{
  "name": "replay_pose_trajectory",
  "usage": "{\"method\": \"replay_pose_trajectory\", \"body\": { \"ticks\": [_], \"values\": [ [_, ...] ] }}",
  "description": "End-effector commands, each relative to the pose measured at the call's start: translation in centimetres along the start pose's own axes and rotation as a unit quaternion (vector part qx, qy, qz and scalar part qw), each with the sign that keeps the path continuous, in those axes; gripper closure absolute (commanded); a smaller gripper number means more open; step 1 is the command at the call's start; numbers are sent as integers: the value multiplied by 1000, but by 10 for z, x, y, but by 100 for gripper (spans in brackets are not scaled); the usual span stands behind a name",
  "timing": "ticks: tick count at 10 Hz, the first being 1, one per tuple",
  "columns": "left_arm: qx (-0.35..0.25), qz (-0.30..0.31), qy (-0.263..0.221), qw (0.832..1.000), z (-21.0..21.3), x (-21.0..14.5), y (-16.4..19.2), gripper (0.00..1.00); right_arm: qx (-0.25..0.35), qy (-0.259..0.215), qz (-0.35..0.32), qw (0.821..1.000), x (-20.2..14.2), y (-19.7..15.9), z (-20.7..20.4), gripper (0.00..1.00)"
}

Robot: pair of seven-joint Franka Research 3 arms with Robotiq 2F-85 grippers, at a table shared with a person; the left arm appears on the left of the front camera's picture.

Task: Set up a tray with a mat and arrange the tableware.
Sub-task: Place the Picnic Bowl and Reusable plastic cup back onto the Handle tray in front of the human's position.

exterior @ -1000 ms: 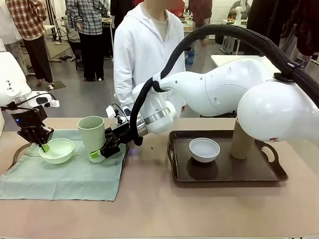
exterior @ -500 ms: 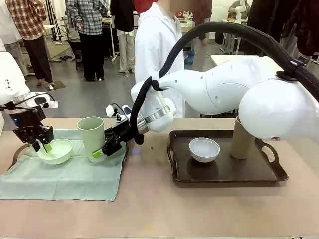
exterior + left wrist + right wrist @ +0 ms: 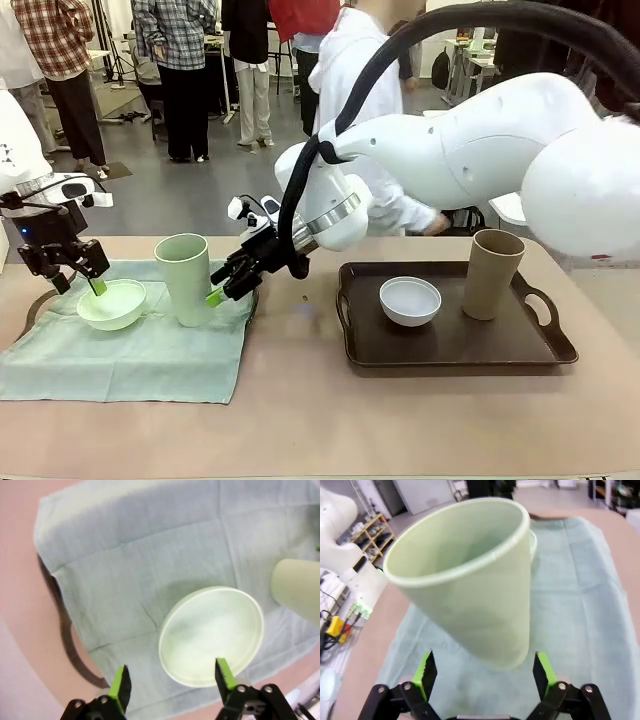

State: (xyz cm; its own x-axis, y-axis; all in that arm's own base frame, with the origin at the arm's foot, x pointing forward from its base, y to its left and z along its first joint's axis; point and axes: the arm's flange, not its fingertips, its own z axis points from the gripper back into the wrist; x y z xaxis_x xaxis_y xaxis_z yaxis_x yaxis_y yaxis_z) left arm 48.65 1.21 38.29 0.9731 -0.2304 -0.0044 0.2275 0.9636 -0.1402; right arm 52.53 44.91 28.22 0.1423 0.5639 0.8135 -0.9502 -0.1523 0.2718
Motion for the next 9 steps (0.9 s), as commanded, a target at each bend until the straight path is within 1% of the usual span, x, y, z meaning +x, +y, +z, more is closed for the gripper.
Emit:
{"method": "replay_pose_trajectory", "body": {
  "ticks": [1,2,3,4,6,7,8,9],
  "values": [
    [2,-25,-8,1000,32,-13,-13,0,-32,70,-80,994,4,36,28,0],
    [13,-33,-8,999,50,-16,-23,0,-55,89,-134,985,11,52,42,0],
    [18,-51,-15,998,69,-23,-36,0,-89,99,-198,971,21,70,55,0],
    [17,-60,-25,998,81,-26,-56,0,-118,102,-263,952,30,90,72,0],
    [48,-53,-17,997,96,-30,-90,0,-170,104,-342,918,50,121,94,0],
    [65,-44,-15,997,99,-31,-108,0,-204,114,-394,889,57,135,104,0],
    [84,-50,-19,995,101,-31,-127,0,-238,136,-446,852,65,154,115,0],
    [96,-51,-23,994,105,-30,-142,0,-260,150,-478,825,75,170,122,0]
  ]
}}
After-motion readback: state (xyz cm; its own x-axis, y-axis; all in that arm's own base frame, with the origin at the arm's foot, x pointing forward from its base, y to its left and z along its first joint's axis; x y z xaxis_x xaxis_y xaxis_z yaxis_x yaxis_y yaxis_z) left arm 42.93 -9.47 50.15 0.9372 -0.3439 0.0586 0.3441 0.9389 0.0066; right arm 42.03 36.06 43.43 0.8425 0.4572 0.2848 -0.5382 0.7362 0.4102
